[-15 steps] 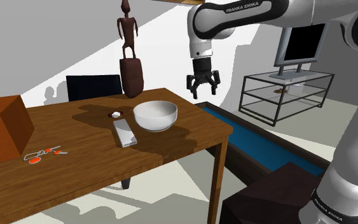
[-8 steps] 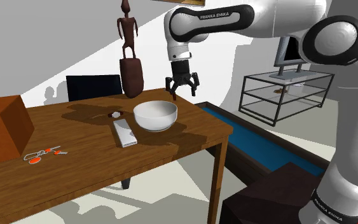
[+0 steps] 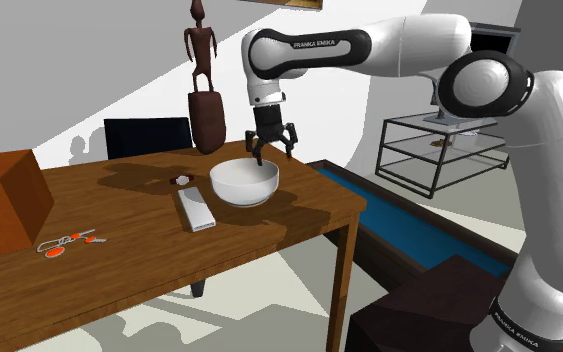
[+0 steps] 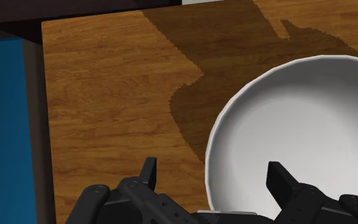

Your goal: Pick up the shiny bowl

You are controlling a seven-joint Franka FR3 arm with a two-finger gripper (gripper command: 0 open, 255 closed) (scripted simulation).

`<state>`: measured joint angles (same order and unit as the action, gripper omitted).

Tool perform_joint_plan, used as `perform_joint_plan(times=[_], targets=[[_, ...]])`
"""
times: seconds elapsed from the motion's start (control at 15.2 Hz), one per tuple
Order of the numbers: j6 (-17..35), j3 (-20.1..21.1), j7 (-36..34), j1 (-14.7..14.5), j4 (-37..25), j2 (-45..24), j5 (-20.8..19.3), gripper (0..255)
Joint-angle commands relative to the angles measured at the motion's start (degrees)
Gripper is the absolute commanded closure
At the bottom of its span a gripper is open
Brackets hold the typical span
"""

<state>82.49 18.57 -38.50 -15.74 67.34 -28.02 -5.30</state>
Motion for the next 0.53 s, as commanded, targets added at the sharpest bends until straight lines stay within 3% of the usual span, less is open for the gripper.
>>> perform_joint_plan(times=[0.0, 0.2, 0.26, 0.46], targets=[[1.7, 0.0, 0.0, 0.2, 2.1, 0.4, 0.1, 0], [3.1, 0.0, 0.0, 0.4, 3.6, 0.6, 0.1, 0], [3.1, 0.0, 0.1, 0.4, 3.6, 0.5, 0.1, 255], [3.1, 0.0, 0.1, 0.4, 3.6, 0.6, 0.1, 255]])
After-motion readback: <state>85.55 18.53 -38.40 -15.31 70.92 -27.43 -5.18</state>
